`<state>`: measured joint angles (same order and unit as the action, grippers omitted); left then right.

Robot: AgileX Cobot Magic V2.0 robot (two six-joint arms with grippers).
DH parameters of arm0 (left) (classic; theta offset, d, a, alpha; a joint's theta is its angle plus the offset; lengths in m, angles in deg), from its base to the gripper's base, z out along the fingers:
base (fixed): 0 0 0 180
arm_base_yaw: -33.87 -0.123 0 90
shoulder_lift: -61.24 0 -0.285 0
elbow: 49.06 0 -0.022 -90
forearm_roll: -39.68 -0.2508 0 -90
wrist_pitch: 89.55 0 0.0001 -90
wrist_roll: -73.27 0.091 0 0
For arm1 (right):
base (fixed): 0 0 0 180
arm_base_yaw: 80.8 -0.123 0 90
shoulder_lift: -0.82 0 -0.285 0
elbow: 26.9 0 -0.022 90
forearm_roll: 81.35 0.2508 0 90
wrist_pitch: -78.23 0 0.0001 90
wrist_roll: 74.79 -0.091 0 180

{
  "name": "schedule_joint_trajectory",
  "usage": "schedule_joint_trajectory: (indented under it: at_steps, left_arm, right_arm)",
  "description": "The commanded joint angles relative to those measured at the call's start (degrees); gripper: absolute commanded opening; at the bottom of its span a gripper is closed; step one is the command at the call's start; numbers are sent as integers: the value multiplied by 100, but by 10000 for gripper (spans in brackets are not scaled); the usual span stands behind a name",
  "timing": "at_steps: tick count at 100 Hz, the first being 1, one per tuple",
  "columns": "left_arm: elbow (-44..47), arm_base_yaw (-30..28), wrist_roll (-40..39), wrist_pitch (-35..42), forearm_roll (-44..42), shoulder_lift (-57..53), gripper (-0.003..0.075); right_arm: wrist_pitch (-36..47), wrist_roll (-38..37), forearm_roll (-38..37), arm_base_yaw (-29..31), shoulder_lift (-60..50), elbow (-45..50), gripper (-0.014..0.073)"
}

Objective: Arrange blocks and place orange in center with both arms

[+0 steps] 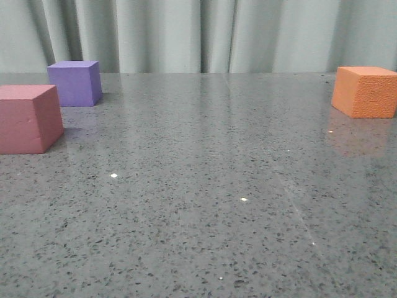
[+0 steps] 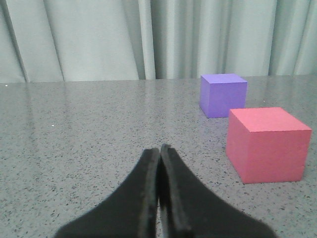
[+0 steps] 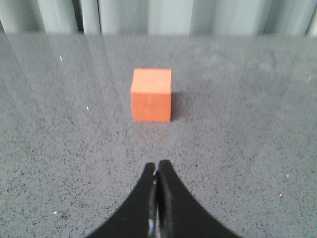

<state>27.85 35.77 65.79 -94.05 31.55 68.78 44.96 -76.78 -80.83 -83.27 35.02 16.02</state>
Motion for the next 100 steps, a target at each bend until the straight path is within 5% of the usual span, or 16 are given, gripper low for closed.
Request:
schedule_joint_trajectory:
  at_steps: [1, 42, 52, 67, 100]
  left_arm:
    - [320, -7, -50, 505, 11, -188, -19]
    - [320, -7, -50, 505, 11, -188, -19]
    - [320, -7, -50, 505, 11, -188, -19]
    - [320, -7, -50, 505, 11, -188, -19]
    - [320, -7, -50, 505, 11, -188, -19]
  right_arm:
    - [45, 55, 0, 24, 897, -825, -67]
    - [1286, 55, 0, 24, 3078, -1647, -9]
    - [1327, 55, 0, 24, 3257, -1647, 176]
    - [1557, 55, 0, 24, 3288, -1647, 673]
    - [1654, 55, 0, 17, 3787, -2193, 634]
